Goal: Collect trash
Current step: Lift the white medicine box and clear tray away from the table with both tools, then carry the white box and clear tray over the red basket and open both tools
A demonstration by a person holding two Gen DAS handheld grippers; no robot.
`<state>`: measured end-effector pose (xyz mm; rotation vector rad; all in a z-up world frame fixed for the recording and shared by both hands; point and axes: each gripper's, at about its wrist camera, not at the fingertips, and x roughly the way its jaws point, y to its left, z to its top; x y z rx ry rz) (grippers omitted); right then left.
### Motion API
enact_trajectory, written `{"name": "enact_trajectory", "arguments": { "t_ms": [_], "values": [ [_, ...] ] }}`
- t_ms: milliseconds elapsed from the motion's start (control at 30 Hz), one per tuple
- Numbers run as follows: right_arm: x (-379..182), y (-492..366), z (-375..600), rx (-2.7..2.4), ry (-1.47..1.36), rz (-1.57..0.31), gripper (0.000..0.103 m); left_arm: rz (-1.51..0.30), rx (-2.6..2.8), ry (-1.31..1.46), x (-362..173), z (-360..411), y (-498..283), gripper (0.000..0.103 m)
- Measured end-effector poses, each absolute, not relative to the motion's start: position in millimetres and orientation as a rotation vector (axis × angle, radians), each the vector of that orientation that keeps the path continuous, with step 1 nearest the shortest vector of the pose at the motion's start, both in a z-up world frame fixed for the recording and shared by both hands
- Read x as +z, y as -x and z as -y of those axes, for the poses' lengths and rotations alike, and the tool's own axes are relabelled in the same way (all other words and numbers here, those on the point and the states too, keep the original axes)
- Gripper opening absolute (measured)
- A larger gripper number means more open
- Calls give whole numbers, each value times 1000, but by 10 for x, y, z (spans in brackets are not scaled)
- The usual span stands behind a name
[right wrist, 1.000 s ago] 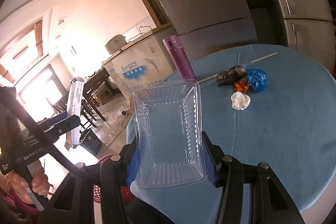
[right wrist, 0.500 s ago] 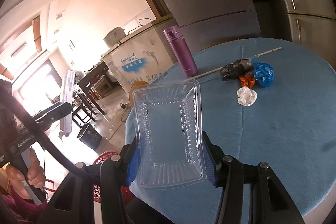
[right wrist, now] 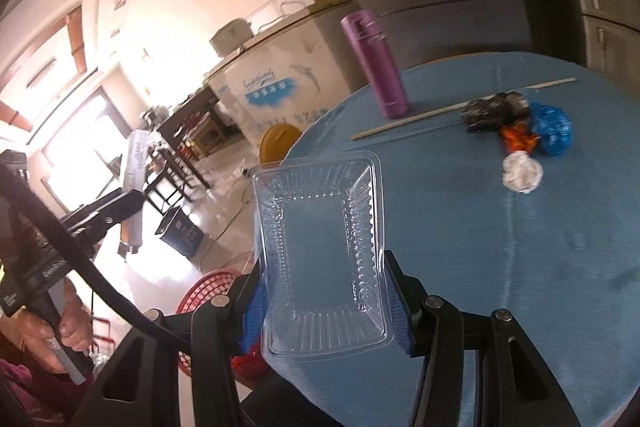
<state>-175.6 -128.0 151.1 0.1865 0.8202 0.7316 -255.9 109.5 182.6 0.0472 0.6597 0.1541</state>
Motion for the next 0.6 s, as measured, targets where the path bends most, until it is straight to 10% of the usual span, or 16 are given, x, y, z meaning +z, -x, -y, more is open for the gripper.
{"name": "enact_trajectory", "arguments": {
  "t_ms": [600],
  "values": [
    [1157,1985,215,969,-46,-971,54,-867,351,52,1136,-1912,2867,49]
  ]
}}
